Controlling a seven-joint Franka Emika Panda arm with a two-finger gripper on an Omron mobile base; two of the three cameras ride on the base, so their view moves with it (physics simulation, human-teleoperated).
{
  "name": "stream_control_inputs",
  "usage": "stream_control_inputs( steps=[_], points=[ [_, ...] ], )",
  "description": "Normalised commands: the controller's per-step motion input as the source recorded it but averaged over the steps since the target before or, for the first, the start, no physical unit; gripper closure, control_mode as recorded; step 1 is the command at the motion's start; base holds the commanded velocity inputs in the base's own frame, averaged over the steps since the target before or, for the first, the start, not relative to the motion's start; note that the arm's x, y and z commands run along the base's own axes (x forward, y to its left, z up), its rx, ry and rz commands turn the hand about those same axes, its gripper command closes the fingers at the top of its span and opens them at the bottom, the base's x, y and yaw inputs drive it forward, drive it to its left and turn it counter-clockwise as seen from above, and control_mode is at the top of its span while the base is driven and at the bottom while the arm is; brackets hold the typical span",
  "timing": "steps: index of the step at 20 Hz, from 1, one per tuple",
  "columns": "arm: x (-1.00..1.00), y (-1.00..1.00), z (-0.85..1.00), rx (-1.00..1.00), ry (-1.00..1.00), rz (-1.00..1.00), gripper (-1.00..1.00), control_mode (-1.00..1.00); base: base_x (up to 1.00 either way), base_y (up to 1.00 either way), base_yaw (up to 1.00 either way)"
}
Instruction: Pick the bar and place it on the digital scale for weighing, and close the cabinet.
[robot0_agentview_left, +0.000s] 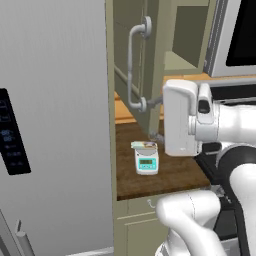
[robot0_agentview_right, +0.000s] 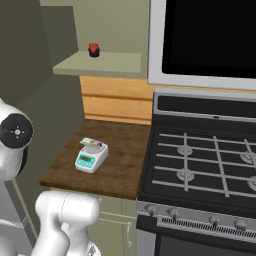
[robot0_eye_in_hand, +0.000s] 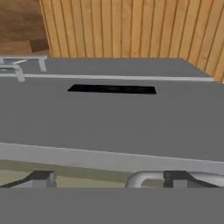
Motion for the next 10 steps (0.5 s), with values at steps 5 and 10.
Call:
stream_control_inputs(
  steps=[5,10],
  points=[
    [0.01,0.52,-0.46,0.18,-0.02,-0.12,-1.00,-1.00,0.00,0.00,0.00],
    [0.02,0.12,-0.35,0.17,0.02,-0.11,-1.00,-1.00,0.00,0.00,0.00]
  ],
)
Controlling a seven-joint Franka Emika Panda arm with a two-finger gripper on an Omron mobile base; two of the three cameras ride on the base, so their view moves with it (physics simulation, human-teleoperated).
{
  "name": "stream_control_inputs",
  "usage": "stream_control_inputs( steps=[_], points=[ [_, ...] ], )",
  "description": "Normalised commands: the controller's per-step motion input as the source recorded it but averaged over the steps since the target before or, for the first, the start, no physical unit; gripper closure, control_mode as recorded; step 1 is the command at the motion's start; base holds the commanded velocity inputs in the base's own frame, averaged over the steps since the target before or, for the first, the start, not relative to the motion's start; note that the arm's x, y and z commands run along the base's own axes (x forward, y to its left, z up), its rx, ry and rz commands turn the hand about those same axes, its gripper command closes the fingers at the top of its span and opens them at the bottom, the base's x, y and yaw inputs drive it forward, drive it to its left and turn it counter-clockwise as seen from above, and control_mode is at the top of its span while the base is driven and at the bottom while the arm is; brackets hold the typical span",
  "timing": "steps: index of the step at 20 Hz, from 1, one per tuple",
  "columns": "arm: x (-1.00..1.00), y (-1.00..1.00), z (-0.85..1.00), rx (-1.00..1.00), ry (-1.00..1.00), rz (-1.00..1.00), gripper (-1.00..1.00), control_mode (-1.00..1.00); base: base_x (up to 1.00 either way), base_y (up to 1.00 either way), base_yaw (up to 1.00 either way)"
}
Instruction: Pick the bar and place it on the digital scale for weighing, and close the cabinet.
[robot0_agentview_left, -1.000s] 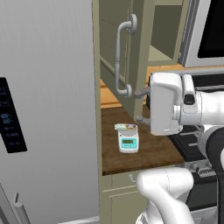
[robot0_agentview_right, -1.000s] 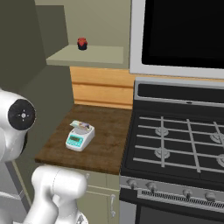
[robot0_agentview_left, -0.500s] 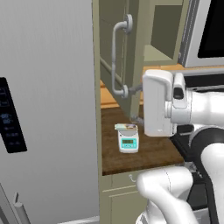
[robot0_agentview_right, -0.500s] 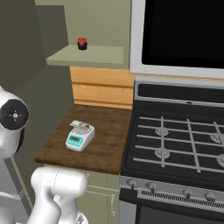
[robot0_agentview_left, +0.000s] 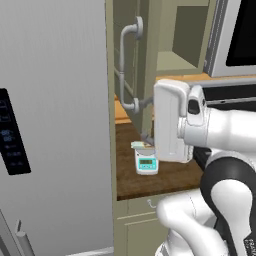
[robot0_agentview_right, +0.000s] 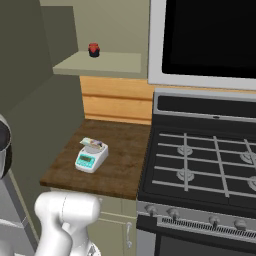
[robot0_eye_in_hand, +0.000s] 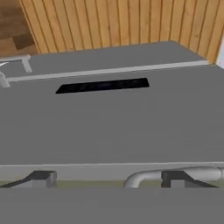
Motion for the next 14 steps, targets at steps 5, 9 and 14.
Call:
stream_control_inputs(
  steps=[5,9,14],
  points=[
    [-0.92,0.24,-0.04,0.24,0.00,-0.04,-1.00,-1.00,0.00,0.00,0.00],
    [0.03,0.28,-0.24,0.12,0.11,-0.13,-1.00,-1.00,0.00,0.00,0.00],
    [0.87,0.00,-0.45,0.00,0.17,-0.21,-1.00,-1.00,0.00,0.00,0.00]
  ],
)
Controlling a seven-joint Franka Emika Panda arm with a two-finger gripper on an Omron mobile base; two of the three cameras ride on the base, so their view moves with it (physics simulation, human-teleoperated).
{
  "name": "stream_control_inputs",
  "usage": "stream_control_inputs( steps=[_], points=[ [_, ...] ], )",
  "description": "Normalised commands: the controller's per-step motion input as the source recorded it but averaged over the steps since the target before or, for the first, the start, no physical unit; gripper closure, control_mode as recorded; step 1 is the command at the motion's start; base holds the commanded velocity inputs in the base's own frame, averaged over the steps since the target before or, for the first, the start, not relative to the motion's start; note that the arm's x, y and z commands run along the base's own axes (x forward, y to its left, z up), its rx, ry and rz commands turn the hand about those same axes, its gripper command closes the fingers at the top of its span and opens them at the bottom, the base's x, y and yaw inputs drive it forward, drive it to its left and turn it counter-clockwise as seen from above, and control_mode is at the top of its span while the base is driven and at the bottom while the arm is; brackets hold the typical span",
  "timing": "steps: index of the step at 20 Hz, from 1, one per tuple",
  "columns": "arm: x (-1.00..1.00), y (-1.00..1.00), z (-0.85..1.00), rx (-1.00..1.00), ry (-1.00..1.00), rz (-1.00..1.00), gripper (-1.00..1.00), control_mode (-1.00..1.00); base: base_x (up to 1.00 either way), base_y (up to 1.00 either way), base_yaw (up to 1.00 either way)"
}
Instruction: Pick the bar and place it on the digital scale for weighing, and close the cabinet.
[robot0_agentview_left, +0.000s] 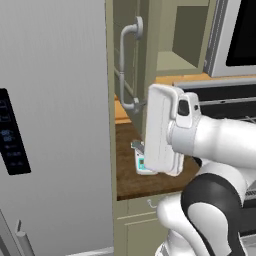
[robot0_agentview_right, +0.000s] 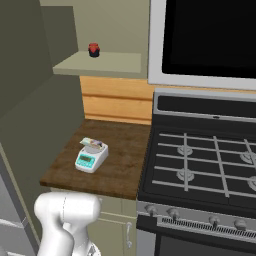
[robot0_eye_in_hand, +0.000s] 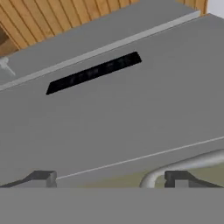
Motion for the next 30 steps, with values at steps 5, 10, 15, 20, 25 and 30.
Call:
stream_control_inputs(
  steps=[5,10,15,20,25,30],
  points=[
    [0.95,-0.04,-0.36,0.00,0.10,-0.18,-1.00,-1.00,0.00,0.00,0.00],
    [0.65,-0.38,-0.09,0.01,0.00,-0.12,-1.00,-1.00,0.00,0.00,0.00],
    [0.71,-0.58,-0.06,0.05,0.04,-0.08,-1.00,-1.00,0.00,0.00,0.00],
    [0.63,-0.57,-0.03,0.05,0.01,-0.07,-1.00,-1.00,0.00,0.00,0.00],
    [0.61,-0.47,-0.08,0.04,0.00,-0.07,-1.00,-1.00,0.00,0.00,0.00],
    [0.79,-0.33,-0.21,0.00,0.00,-0.08,-1.00,-1.00,0.00,0.00,0.00]
  ],
)
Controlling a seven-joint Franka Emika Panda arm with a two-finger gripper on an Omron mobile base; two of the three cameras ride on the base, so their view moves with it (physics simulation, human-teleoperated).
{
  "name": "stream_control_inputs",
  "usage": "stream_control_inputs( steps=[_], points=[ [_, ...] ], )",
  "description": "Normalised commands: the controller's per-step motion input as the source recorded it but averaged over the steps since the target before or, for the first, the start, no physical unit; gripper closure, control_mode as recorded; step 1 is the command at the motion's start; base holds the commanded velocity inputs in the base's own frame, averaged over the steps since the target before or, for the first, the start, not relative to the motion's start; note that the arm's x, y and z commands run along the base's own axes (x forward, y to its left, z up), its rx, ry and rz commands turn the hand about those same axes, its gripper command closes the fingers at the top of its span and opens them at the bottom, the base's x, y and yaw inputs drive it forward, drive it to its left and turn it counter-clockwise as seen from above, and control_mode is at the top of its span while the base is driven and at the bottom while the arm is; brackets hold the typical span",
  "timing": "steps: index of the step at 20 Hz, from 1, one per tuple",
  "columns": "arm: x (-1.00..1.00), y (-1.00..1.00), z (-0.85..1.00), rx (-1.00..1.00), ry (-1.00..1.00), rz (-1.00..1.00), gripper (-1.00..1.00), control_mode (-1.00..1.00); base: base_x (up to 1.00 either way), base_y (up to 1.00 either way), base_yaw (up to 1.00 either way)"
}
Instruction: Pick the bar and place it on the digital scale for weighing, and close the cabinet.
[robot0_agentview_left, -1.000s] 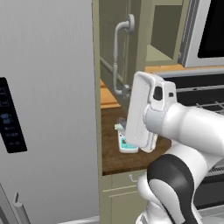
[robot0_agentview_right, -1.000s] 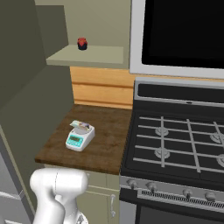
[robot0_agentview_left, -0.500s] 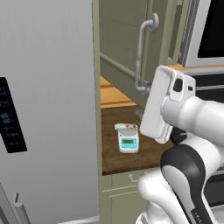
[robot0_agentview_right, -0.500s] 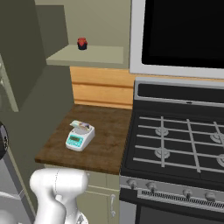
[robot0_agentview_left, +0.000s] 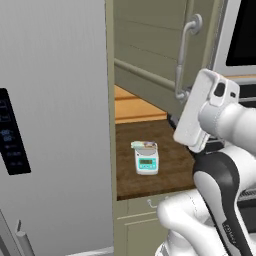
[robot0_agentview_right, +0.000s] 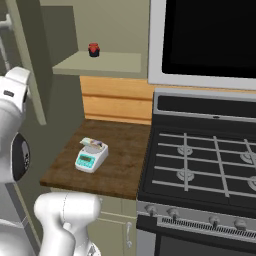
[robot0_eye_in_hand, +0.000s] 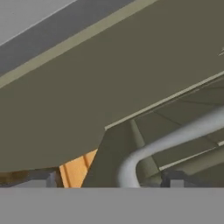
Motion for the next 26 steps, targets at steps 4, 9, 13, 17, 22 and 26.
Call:
stream_control_inputs(
  steps=[4,9,13,17,22,26],
  points=[
    [0.99,-0.38,-0.21,0.01,0.01,-0.07,-1.00,-1.00,0.00,0.00,0.00],
    [0.96,-0.31,-0.15,0.01,0.02,-0.07,-1.00,-1.00,0.00,0.00,0.00],
    [0.79,-0.23,-0.05,0.04,0.00,-0.03,-1.00,-1.00,0.00,0.00,0.00],
    [0.55,-0.10,0.00,0.05,0.00,0.00,-1.00,-1.00,0.00,0.00,0.00],
    [0.90,0.00,-0.08,0.02,0.00,0.00,-1.00,-1.00,0.00,0.00,0.00],
    [0.97,0.00,-0.23,0.00,0.00,0.00,-1.00,-1.00,0.00,0.00,0.00]
  ],
)
